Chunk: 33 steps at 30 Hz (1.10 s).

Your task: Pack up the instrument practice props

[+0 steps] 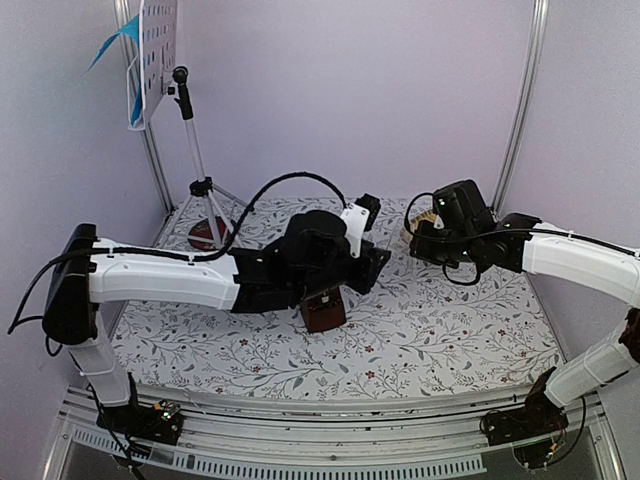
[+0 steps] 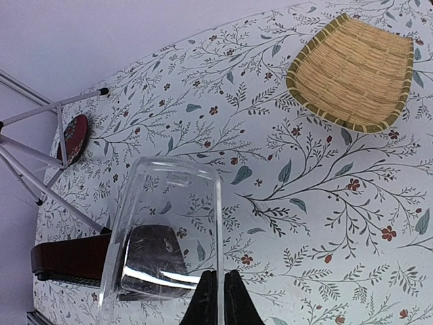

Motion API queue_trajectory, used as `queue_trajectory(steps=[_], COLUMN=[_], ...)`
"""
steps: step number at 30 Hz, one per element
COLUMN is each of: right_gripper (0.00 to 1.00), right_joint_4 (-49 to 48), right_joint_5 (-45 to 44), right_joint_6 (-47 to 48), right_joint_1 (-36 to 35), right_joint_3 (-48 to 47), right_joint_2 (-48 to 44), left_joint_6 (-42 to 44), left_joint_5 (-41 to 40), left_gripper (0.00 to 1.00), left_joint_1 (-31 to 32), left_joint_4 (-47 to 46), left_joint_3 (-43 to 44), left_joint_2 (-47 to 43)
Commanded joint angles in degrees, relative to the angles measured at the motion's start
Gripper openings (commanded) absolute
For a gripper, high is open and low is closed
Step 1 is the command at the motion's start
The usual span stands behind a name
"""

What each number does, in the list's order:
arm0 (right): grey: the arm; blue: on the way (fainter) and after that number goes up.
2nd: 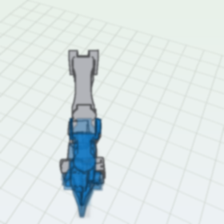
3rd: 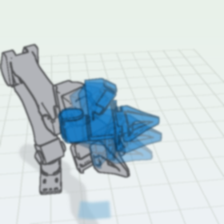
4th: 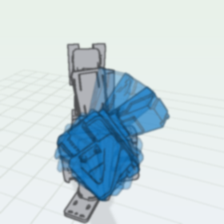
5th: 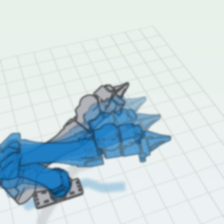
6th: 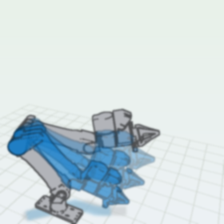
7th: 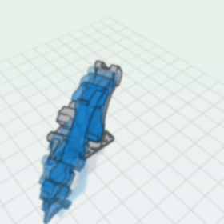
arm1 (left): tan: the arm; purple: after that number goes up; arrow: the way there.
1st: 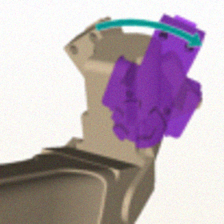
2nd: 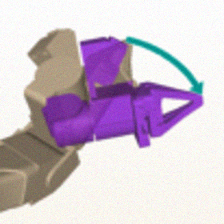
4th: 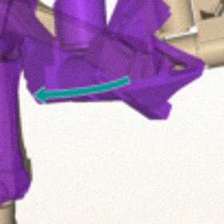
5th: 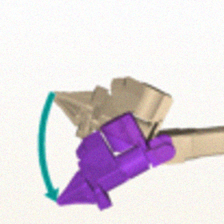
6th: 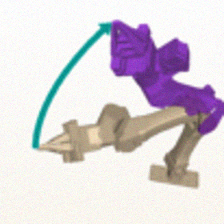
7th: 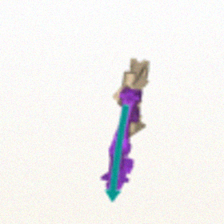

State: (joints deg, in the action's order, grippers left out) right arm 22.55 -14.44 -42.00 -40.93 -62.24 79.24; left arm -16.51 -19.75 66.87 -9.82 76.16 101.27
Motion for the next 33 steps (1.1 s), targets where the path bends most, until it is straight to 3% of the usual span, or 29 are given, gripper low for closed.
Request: queue_trajectory(steps=[1, 8, 17, 28, 33], right_gripper=[0.02, 0.02, 0.02, 0.02, 0.02], right_joint_4=[-0.4, -1.5, -1.7, -2.2, -2.2], right_joint_5=[0.0, 0.4, 0.5, 1.5, 1.5], right_joint_6=[0.3, 0.7, 0.7, 0.7, 0.5], right_joint_1=[-0.1, -0.1, -0.1, -0.2, -0.1], right_joint_3=[-1.3, -1.5, -1.5, -1.4, -1.0], right_joint_2=[-1.6, -0.5, 0.3, 0.4, 0.5], left_joint_6=[2.5, 2.7, 4.0, 5.6, 6.1], left_joint_5=[-3.3, -3.6, -9.0, -10.1, -10.9], left_gripper=[0.4, 0.51, 0.31, 0.38, 0.24], left_joint_1=[1.8, 2.1, 2.1, 2.1, 2.1], left_joint_4=[4.4, 4.7, 4.7, 4.1, 4.2], left_joint_3=[1.2, 1.3, 2.1, 4.8, 5.1], left_joint_2=[2.4, 3.9, 5.3, 7.8, 8.1])
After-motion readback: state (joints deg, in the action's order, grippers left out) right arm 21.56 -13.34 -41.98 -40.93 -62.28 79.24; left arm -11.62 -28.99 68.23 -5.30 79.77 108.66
